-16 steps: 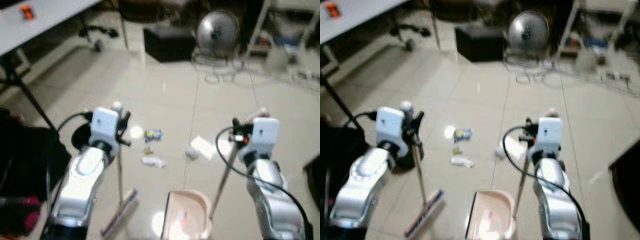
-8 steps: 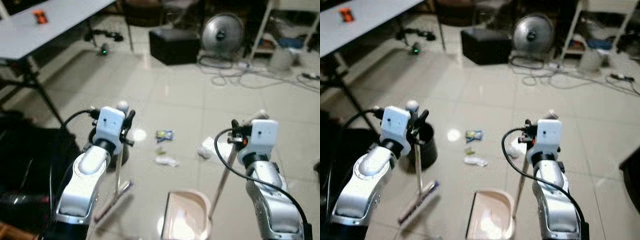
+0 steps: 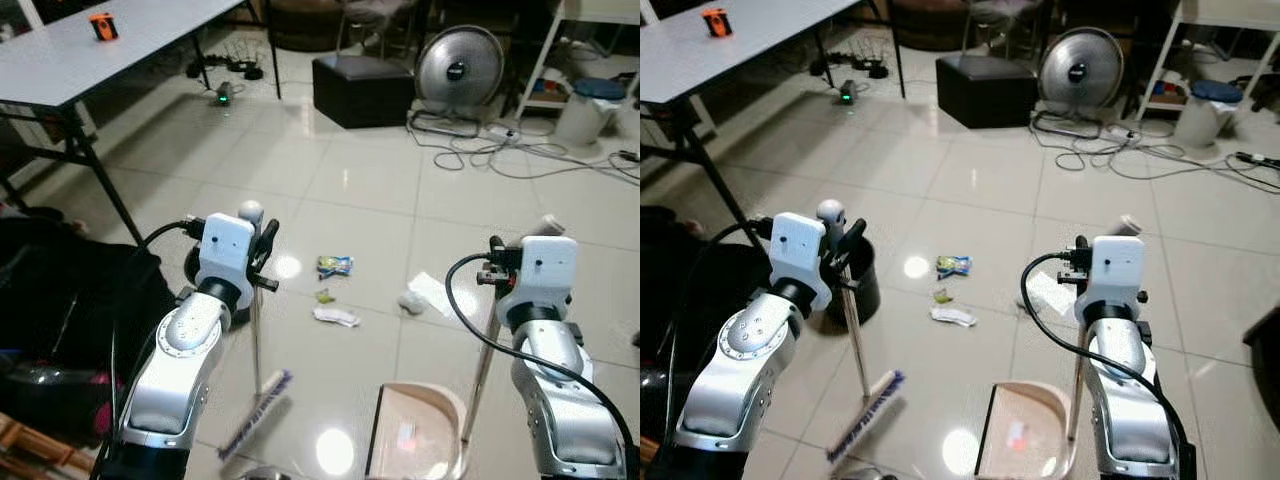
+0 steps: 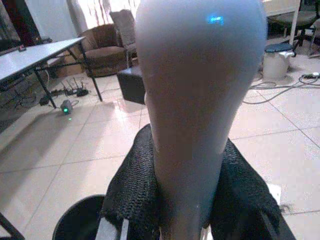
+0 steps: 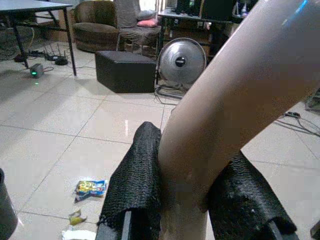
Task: Sweep floor
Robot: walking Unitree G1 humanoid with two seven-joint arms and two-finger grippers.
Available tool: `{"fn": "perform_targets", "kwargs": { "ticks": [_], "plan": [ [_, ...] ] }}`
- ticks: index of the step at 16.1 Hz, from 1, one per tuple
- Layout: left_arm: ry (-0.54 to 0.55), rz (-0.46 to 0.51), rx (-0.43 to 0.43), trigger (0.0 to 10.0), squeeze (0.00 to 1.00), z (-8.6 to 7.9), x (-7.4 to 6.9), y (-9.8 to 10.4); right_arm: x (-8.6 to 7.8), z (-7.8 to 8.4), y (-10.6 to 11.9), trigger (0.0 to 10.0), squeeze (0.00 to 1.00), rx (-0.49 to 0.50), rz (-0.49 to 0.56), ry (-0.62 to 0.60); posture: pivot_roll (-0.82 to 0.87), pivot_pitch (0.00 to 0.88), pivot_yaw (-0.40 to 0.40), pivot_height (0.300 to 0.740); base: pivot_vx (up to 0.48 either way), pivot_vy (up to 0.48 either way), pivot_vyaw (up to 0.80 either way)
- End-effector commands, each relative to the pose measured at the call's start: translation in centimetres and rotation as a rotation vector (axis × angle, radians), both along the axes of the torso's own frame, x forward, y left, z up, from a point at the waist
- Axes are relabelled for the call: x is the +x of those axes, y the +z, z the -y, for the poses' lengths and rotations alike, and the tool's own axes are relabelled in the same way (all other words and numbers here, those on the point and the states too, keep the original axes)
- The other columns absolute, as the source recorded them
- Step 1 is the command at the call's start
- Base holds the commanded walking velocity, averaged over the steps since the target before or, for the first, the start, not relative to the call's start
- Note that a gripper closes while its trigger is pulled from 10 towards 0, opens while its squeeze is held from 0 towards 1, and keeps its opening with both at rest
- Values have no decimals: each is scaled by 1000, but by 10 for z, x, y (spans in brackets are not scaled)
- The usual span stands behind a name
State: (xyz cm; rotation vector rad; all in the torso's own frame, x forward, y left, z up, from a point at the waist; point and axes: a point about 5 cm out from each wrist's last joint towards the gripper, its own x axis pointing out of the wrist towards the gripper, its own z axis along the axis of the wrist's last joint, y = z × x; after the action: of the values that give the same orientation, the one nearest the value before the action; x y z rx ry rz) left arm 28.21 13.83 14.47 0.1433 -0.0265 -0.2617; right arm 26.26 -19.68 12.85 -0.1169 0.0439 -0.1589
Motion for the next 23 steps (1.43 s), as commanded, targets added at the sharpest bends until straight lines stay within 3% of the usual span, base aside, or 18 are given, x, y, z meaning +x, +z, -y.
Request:
{"fn": "perform_targets", "kwargs": {
  "ticks": [1,4,12,18,23],
  "plan": [
    [18,95,0,10000,0,-1,5,17,4,-4,11,10000,0,36,56,14,4,31,47,740,0,0,0],
    [23,135,-31,10000,0,2,7,25,5,-5,13,10000,0,38,66,20,5,20,47,740,196,0,-671],
    [33,123,-38,10000,0,0,5,20,7,-8,15,10000,0,19,85,54,4,8,43,740,323,0,0],
    [81,111,-38,10000,0,-5,1,12,7,-17,16,10000,0,9,56,122,-12,19,-45,740,324,0,0],
    [76,130,-28,10000,0,-6,2,14,8,-14,28,10000,0,-9,65,131,-36,26,-62,740,339,0,0]
  ]
}}
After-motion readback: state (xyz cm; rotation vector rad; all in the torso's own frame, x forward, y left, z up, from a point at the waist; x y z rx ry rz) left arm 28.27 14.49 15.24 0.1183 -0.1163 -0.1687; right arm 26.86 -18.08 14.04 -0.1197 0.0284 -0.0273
